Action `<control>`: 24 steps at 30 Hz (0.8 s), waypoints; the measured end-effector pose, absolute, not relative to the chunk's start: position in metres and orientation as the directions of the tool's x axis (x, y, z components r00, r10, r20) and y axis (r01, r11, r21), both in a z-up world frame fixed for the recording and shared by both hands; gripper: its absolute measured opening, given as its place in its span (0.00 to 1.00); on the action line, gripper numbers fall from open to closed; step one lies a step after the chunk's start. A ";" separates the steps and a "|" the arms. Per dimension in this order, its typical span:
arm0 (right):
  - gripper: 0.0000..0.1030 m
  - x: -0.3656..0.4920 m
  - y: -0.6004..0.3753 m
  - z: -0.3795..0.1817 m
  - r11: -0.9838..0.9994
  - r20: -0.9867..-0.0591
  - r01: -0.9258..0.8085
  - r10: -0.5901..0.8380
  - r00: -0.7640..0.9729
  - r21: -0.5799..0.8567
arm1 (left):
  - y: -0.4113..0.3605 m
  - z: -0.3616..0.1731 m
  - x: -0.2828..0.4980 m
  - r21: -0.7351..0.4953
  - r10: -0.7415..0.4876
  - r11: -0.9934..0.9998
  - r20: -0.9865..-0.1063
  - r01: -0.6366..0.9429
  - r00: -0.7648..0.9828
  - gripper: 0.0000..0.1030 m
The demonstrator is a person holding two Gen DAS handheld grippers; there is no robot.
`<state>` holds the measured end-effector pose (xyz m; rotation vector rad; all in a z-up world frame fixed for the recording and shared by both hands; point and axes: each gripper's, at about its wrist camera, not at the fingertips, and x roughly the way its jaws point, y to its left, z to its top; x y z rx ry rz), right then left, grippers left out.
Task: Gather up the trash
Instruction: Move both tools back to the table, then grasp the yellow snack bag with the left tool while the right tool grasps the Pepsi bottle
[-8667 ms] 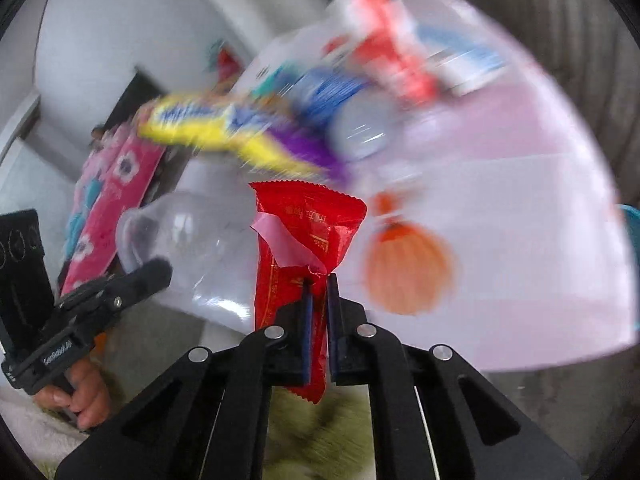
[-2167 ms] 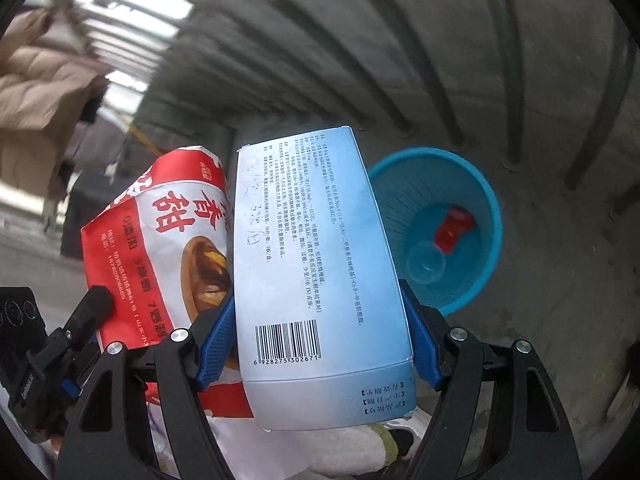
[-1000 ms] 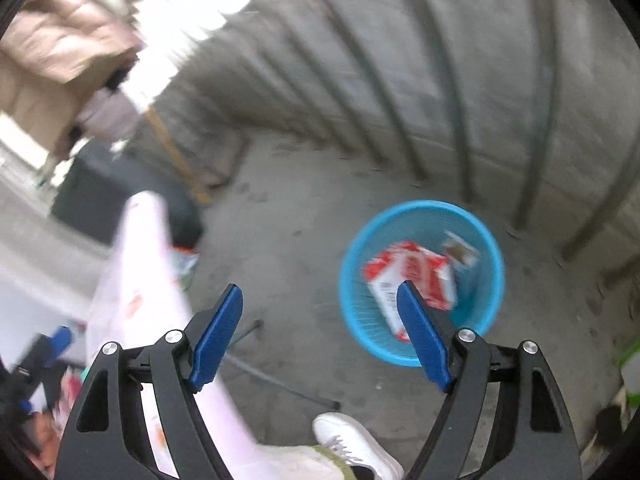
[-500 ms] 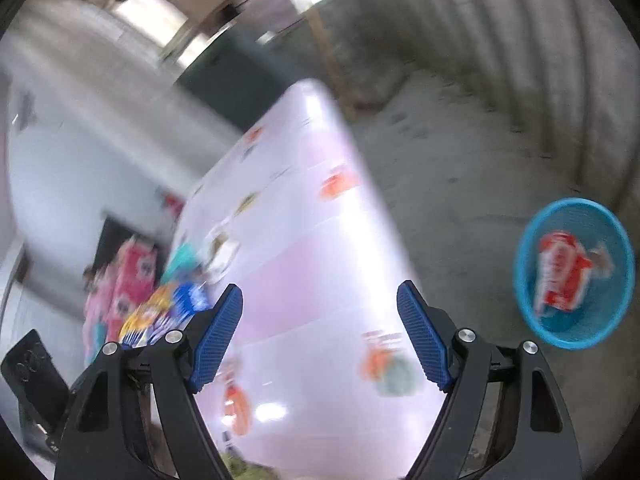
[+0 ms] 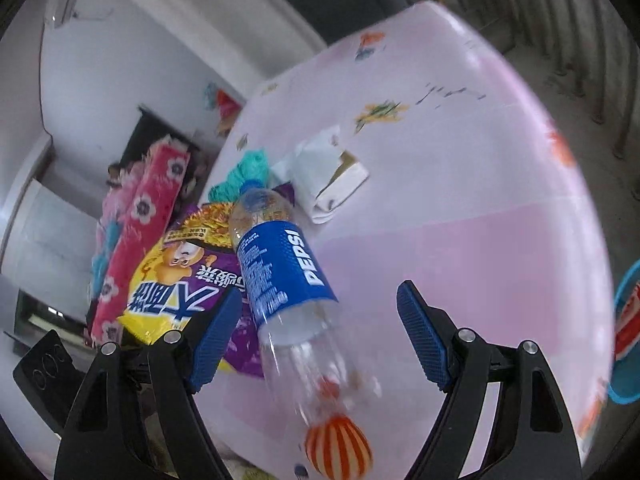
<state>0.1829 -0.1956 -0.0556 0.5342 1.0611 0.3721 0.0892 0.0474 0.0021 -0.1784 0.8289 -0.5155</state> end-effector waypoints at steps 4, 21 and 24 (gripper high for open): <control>0.76 0.192 -0.170 -0.064 0.834 -0.770 -0.051 0.529 0.356 0.550 | 0.053 -0.008 0.104 -0.393 -0.518 0.855 -0.636 0.338 0.571 0.53; 0.71 0.183 -0.137 -0.068 0.796 -0.759 -0.027 0.586 0.283 0.605 | 0.091 -0.019 0.128 -0.451 -0.495 0.857 -0.590 0.249 0.638 0.39; 0.57 0.183 -0.142 -0.075 0.804 -0.771 0.002 0.570 0.285 0.595 | 0.087 -0.025 0.132 -0.450 -0.490 0.860 -0.593 0.242 0.639 0.19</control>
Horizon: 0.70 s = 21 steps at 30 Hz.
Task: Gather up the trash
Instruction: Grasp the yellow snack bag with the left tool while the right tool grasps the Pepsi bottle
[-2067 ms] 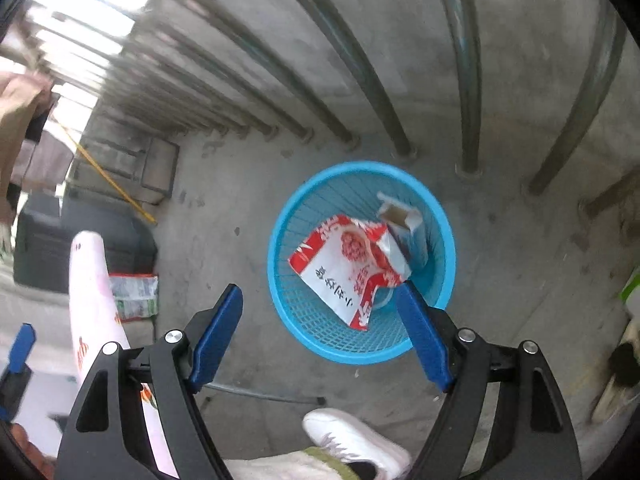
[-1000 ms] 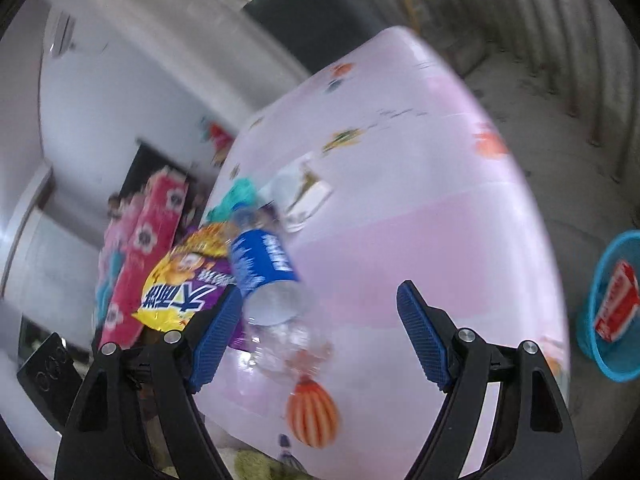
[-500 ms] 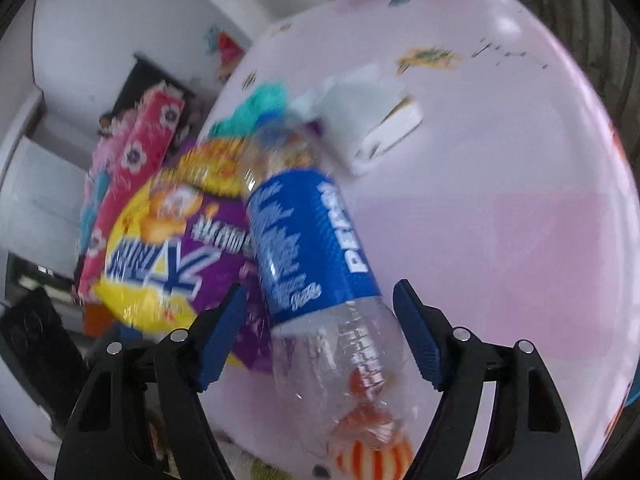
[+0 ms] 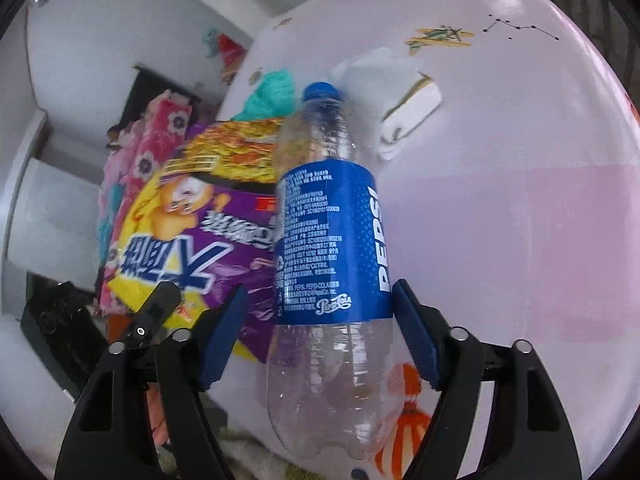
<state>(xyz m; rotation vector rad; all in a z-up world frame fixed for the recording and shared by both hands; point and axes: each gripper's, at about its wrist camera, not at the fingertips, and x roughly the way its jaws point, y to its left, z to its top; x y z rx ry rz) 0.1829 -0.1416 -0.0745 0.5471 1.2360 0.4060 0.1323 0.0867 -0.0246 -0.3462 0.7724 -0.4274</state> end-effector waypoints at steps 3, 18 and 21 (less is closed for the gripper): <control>0.56 0.173 -0.146 -0.076 0.788 -0.759 0.013 0.587 0.282 0.615 | 0.086 -0.024 0.132 -0.460 -0.501 0.853 -0.591 0.246 0.632 0.09; 0.65 0.119 -0.167 -0.053 0.863 -0.825 -0.010 0.485 0.291 0.505 | 0.107 -0.028 0.095 -0.553 -0.586 0.798 -0.618 0.241 0.524 0.42; 0.66 0.127 -0.166 -0.053 0.865 -0.822 -0.015 0.481 0.304 0.501 | 0.106 -0.035 0.100 -0.579 -0.594 0.784 -0.590 0.226 0.547 0.42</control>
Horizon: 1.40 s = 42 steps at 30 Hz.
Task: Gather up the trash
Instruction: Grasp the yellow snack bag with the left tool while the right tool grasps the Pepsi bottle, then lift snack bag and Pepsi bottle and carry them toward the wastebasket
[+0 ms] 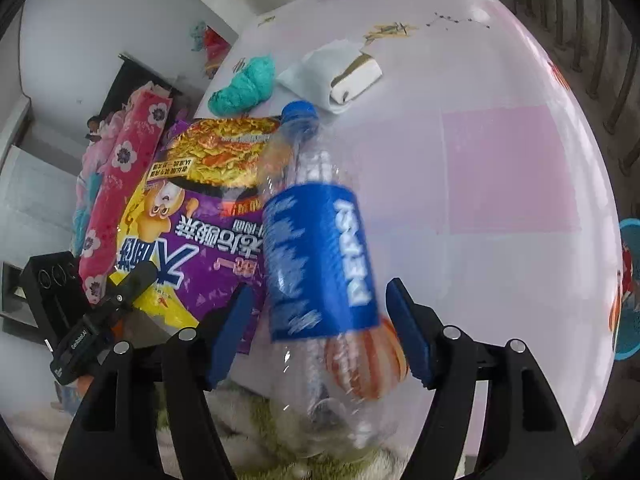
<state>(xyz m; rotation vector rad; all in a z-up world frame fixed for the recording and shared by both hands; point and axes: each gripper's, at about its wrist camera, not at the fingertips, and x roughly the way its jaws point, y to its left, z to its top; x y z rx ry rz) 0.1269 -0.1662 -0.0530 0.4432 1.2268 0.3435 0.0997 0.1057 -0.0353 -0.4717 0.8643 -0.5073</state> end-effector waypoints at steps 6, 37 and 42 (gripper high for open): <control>0.66 0.135 -0.162 -0.060 0.861 -0.822 -0.015 0.490 0.291 0.508 | 0.095 -0.041 0.106 -0.588 -0.599 0.775 -0.563 0.233 0.569 0.42; 0.55 0.128 -0.180 -0.066 0.789 -0.755 0.083 0.545 0.363 0.609 | 0.076 -0.006 0.101 -0.457 -0.575 0.811 -0.514 0.364 0.636 0.04; 0.55 0.121 -0.192 -0.054 0.767 -0.721 0.076 0.558 0.410 0.637 | 0.079 0.015 0.095 -0.429 -0.579 0.809 -0.467 0.402 0.668 0.04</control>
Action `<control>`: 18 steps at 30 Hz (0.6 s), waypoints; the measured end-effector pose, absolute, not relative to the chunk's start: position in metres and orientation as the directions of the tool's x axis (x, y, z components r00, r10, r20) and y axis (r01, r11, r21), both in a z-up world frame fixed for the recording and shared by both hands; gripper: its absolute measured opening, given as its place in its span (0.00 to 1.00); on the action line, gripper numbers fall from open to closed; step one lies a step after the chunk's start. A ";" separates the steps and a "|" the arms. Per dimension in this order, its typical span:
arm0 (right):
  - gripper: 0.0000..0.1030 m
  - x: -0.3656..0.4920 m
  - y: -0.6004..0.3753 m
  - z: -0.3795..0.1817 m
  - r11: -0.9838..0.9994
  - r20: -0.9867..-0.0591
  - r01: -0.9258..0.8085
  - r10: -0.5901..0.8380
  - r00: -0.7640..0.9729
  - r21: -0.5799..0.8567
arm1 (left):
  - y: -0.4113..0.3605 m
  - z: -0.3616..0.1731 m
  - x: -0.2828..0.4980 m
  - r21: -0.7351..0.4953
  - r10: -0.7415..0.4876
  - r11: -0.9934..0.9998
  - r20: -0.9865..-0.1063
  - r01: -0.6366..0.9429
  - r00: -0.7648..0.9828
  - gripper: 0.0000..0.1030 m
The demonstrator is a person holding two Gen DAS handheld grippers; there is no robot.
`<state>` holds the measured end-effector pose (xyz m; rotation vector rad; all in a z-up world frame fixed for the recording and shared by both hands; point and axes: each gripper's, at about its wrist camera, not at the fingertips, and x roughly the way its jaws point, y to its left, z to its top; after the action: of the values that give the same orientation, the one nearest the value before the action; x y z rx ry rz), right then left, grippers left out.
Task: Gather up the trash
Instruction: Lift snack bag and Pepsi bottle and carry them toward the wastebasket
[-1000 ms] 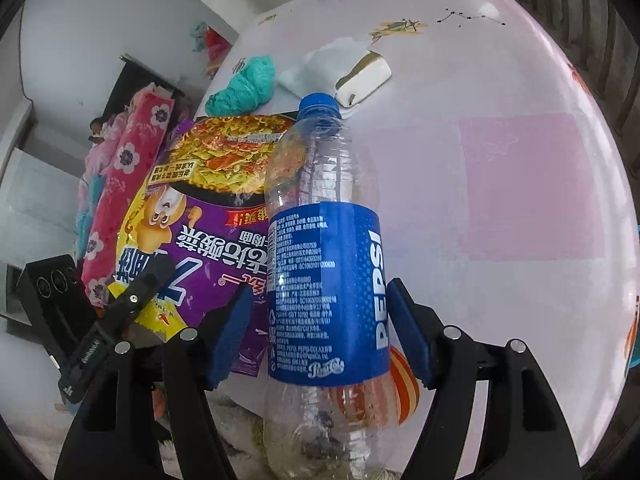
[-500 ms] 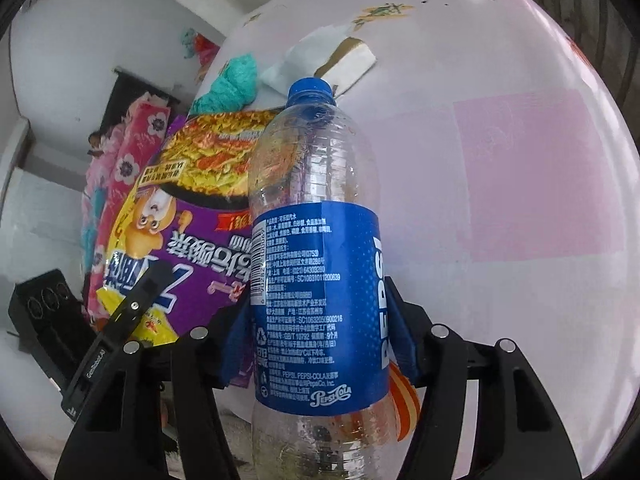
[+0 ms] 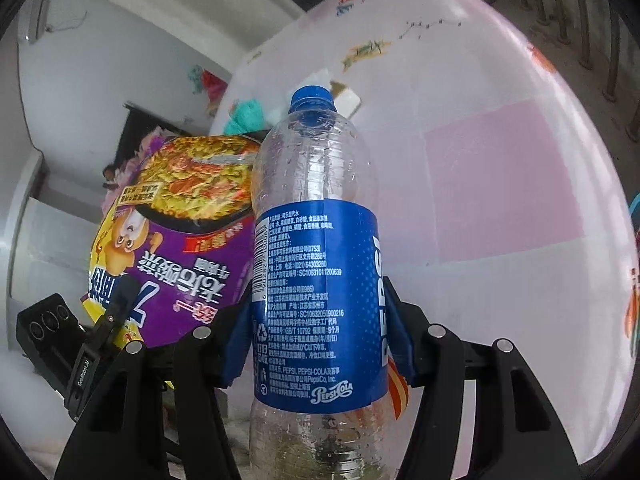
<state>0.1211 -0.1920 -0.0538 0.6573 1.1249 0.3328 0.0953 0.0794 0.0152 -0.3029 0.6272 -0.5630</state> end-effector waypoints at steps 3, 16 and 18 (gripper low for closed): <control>0.55 0.115 -0.199 -0.048 0.757 -0.703 0.071 0.563 0.434 0.650 | 0.080 0.028 0.093 -0.420 -0.588 0.803 -0.436 0.423 0.682 0.04; 0.55 0.091 -0.246 -0.045 0.681 -0.633 0.131 0.570 0.524 0.721 | 0.045 0.058 0.097 -0.314 -0.582 0.813 -0.419 0.490 0.697 0.04; 0.55 0.086 -0.253 -0.044 0.681 -0.636 0.143 0.559 0.533 0.718 | 0.037 0.058 0.098 -0.306 -0.595 0.804 -0.418 0.510 0.687 0.04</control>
<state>0.0861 -0.2532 -0.0445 0.8119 1.0016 0.2832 0.0978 0.0372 0.0581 -0.1704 0.5267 -0.6216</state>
